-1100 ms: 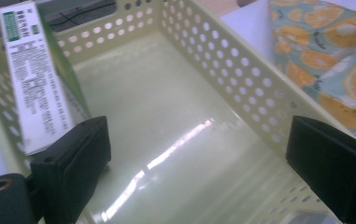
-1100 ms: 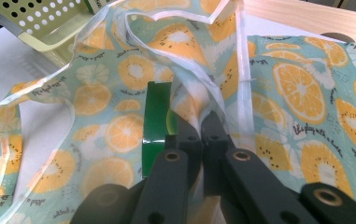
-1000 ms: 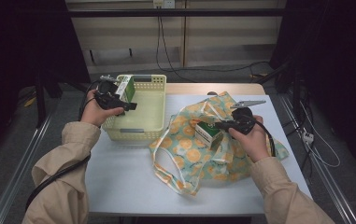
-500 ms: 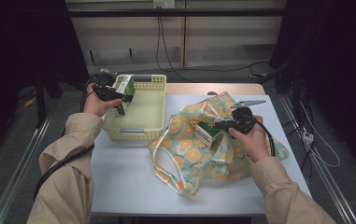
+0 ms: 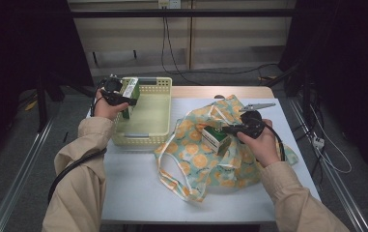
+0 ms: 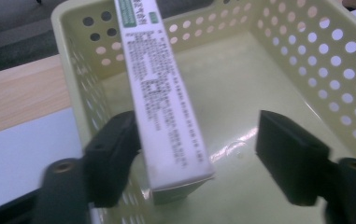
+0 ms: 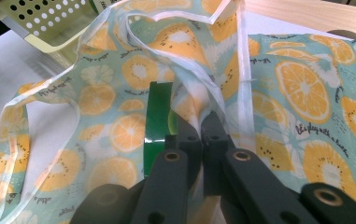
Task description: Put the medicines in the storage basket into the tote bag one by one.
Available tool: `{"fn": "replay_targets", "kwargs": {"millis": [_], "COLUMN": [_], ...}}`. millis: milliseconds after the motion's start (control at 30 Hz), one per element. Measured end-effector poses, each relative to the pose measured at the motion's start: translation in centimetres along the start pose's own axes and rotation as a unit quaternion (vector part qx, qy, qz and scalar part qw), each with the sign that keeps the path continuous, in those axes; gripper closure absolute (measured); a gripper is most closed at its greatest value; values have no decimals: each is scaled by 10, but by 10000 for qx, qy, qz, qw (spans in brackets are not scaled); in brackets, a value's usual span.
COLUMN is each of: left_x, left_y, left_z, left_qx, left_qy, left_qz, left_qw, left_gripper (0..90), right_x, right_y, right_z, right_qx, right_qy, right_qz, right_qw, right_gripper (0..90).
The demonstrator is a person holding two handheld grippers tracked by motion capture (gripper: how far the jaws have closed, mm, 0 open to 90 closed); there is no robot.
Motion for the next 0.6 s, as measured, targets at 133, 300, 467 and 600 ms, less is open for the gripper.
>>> {"fn": "replay_targets", "kwargs": {"millis": [133,300,467,600], "left_x": [-2,-2,8,17], "left_y": [-2,-2,-4,-1], "left_z": [-6,-5,0,10], "left_qx": [-44,-28,-101,-4], "left_qy": [169,315,13,-261], "left_qz": [38,224,273,405], "left_qw": [9998,9992,9996,9988], "left_gripper": [485,584,631,633], "right_x": [0,1,2,2], "right_y": [0,0,-1,-2], "right_z": [0,3,4,4], "right_qx": [1,14,32,21], "right_qy": [-3,-18,-25,-31], "right_qz": [2,-9,-4,-9], "right_qw": [10000,10000,10000,10000], "right_gripper": [893,892,893,893]}}
Point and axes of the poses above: each handheld gripper's, and its own axes: z roughly backward along the jaws, y roughly out of its top, x roughly to its right, the point moved 7 cm from there along -z, roughly forward along the jaws, and after that the axes turned 8 degrees about -y, right-handed, at the moved point
